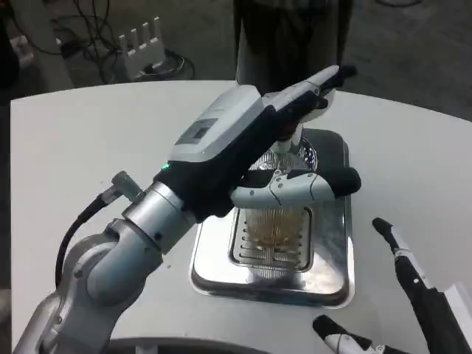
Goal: Grasp the cup under the faucet to collect the drink, then remove the cup.
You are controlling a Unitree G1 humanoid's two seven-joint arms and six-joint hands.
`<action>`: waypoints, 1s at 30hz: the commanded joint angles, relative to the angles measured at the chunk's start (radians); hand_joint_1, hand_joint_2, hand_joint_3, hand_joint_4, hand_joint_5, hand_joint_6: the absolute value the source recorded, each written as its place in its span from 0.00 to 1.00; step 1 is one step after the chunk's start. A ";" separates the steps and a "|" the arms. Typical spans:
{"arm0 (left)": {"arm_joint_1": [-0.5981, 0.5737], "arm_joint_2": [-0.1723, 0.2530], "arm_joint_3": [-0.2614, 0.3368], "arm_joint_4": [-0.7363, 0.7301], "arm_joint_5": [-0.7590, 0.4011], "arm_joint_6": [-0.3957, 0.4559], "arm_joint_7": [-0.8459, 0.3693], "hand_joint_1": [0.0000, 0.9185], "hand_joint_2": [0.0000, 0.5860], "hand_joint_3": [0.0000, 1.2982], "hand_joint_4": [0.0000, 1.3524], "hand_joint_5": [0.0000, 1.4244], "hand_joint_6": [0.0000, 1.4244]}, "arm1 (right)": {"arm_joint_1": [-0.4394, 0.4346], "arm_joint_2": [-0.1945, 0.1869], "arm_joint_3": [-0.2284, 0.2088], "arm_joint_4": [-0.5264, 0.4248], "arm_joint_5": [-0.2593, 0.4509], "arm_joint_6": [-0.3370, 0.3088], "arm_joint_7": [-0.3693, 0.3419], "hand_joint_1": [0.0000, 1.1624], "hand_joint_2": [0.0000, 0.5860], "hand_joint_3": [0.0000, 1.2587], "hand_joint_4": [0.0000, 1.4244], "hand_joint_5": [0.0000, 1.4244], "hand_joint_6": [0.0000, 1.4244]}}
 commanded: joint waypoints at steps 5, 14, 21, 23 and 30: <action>0.025 0.003 -0.028 0.032 0.016 -0.003 -0.018 0.00 0.16 0.08 0.07 0.15 0.12 | -0.119 0.018 0.015 0.196 0.125 -0.080 -0.110 0.78 0.27 0.03 0.02 0.01 0.02; 0.013 -0.002 -0.034 0.041 0.020 -0.002 -0.020 0.00 0.16 0.08 0.07 0.15 0.12 | -0.270 0.038 0.028 0.346 0.141 -0.066 -0.205 0.75 0.23 0.00 0.00 0.00 0.03; -0.001 -0.002 -0.037 0.060 0.025 -0.003 -0.020 0.00 0.16 0.08 0.07 0.15 0.11 | -0.373 0.047 0.059 0.449 0.109 -0.034 -0.266 0.74 0.22 0.00 0.00 0.00 0.04; -0.002 -0.004 -0.040 0.067 0.027 -0.006 -0.017 0.00 0.16 0.08 0.07 0.15 0.11 | -0.390 0.049 0.063 0.473 0.111 -0.030 -0.280 0.74 0.22 0.00 0.00 0.00 0.04; -0.006 -0.004 -0.044 0.081 0.026 -0.012 -0.011 0.00 0.16 0.08 0.07 0.15 0.11 | -0.476 0.052 0.056 0.551 0.132 -0.025 -0.328 0.73 0.23 0.00 0.00 0.01 0.06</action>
